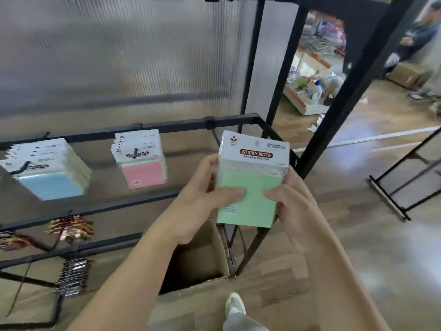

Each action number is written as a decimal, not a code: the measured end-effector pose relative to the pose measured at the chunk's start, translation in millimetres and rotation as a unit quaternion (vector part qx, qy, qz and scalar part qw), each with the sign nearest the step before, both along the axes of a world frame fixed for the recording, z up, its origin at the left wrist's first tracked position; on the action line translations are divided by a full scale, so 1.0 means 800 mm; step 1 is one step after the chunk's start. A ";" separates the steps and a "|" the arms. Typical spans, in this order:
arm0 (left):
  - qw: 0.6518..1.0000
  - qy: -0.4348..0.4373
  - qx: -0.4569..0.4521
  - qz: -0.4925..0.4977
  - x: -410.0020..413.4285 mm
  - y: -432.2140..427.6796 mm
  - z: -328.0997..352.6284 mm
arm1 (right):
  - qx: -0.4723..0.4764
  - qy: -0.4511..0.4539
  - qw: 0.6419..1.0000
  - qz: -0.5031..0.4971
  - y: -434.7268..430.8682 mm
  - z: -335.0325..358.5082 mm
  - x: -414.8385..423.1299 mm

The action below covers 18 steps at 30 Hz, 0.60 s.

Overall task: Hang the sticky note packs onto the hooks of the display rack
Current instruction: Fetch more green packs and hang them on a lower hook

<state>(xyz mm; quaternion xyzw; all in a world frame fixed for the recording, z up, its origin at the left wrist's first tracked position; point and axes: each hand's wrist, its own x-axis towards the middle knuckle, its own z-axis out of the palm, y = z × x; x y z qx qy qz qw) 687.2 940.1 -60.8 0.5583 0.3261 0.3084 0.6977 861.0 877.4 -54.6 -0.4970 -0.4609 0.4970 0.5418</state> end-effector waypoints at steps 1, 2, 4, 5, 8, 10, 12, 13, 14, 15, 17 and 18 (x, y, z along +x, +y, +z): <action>1.000 -0.009 -0.008 0.000 0.012 -0.012 -0.003 | -0.002 0.008 1.000 -0.019 -0.012 -0.002 0.002; 1.000 -0.011 -0.012 0.000 0.025 -0.026 -0.005 | -0.004 0.016 0.999 -0.038 -0.025 -0.003 0.006; 1.000 -0.009 -0.017 -0.006 0.052 -0.050 -0.011 | -0.009 0.028 0.997 -0.074 -0.051 -0.006 0.017; 1.000 -0.007 -0.022 -0.012 0.066 -0.061 -0.013 | -0.010 0.035 0.995 -0.091 -0.065 -0.007 0.024; 0.999 0.005 -0.029 -0.044 0.113 -0.086 -0.019 | -0.022 0.047 0.987 -0.152 -0.109 -0.002 0.054; 0.997 0.012 -0.031 -0.069 0.148 -0.100 -0.023 | -0.036 0.056 0.979 -0.192 -0.135 0.001 0.078; 0.995 0.020 -0.039 -0.090 0.188 -0.115 -0.027 | -0.043 0.050 0.972 -0.226 -0.157 0.000 0.107; 0.994 0.023 -0.045 -0.100 0.209 -0.122 -0.030 | -0.046 0.039 0.968 -0.245 -0.166 -0.001 0.123; 0.992 0.027 -0.048 -0.112 0.231 -0.129 -0.033 | -0.047 0.026 0.962 -0.267 -0.175 -0.003 0.140; 0.990 0.030 -0.052 -0.125 0.253 -0.137 -0.035 | -0.046 0.012 0.956 -0.291 -0.185 -0.006 0.159; 0.986 0.029 -0.063 -0.152 0.302 -0.152 -0.039 | -0.047 -0.022 0.940 -0.337 -0.203 -0.013 0.200; 0.984 0.025 -0.068 -0.162 0.329 -0.161 -0.041 | -0.050 -0.045 0.932 -0.356 -0.214 -0.016 0.224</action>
